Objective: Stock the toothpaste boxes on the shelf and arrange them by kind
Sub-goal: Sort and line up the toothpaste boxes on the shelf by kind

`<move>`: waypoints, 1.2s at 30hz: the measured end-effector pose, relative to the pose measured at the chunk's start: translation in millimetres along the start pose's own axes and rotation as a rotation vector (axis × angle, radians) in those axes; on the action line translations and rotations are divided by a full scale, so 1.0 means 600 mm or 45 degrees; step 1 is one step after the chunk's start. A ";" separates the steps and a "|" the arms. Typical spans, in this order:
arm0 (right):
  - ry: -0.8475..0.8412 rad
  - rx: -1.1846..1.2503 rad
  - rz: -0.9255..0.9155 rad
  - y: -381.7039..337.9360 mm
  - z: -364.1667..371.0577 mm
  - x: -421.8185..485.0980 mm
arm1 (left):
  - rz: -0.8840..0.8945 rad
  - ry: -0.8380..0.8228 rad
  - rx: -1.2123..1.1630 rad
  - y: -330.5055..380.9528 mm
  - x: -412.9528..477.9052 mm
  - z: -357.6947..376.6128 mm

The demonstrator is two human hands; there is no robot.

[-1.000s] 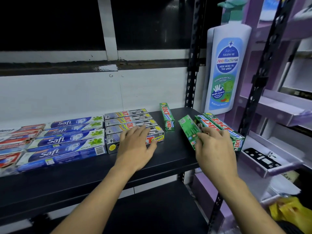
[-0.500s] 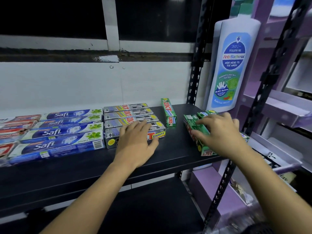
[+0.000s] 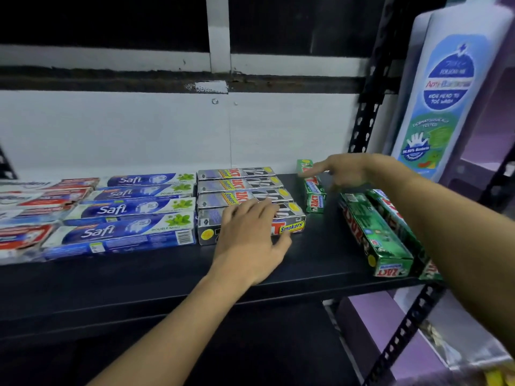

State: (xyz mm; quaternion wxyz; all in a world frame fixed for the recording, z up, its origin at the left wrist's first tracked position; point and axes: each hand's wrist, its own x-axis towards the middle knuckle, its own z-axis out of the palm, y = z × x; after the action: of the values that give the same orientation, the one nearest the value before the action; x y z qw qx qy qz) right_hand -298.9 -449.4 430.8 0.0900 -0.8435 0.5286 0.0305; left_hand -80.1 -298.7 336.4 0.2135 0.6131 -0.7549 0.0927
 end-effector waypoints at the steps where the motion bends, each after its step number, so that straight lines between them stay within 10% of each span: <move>1: -0.056 -0.019 0.004 -0.001 -0.002 0.010 | 0.001 0.000 -0.003 0.000 0.000 -0.001; 12: -0.086 -0.148 0.140 0.012 -0.032 0.033 | -0.008 -0.024 -0.003 -0.001 0.001 -0.003; 19: 0.323 0.074 0.130 0.029 0.011 0.040 | -0.008 -0.023 -0.011 0.001 0.000 -0.005; 36: 0.044 0.256 0.054 0.001 -0.006 0.075 | 0.006 0.008 -0.038 -0.001 -0.001 -0.003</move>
State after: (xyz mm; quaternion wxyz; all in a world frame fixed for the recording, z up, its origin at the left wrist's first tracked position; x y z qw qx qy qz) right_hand -279.9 -490.3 427.5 0.1644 -0.8192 0.5483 -0.0353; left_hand -78.9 -297.8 337.6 0.2248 0.6078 -0.7570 0.0839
